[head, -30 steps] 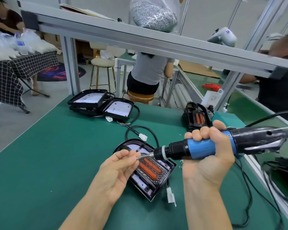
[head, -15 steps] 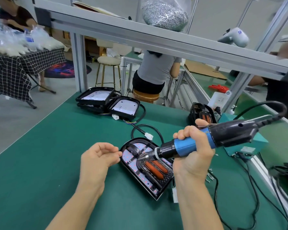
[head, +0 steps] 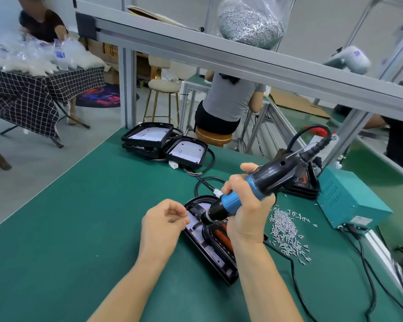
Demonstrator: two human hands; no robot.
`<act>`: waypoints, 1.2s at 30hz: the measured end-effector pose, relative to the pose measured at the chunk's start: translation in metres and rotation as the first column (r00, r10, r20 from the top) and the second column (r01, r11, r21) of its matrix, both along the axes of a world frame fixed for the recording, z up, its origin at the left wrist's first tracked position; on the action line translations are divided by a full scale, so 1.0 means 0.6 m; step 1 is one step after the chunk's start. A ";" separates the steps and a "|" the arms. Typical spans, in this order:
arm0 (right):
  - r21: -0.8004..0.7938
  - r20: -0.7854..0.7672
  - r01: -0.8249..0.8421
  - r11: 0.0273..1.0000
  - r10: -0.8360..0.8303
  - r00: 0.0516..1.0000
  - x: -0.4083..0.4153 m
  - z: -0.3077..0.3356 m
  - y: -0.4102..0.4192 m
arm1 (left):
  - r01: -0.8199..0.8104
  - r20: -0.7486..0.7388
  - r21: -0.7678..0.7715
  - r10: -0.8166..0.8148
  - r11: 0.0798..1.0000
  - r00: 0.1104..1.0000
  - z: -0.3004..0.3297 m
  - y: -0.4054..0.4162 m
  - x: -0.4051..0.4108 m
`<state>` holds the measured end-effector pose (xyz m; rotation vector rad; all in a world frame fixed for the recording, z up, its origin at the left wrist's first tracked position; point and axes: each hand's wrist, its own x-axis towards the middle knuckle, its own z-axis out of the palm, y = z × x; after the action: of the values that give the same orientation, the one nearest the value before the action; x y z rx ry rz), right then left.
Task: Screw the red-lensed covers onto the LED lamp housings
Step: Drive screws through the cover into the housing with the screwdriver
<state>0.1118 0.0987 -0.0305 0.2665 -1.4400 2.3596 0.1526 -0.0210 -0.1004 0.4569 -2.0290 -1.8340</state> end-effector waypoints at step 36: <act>-0.131 0.052 0.016 0.991 -0.009 0.999 0.000 0.003 0.029 | -0.019 0.045 0.056 0.016 0.998 0.999 -0.007 -0.005 0.000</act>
<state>0.1116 0.1162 -0.0289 0.1628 -1.2966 2.4549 0.1527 -0.0243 -0.1047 0.5343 -2.0003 -1.8908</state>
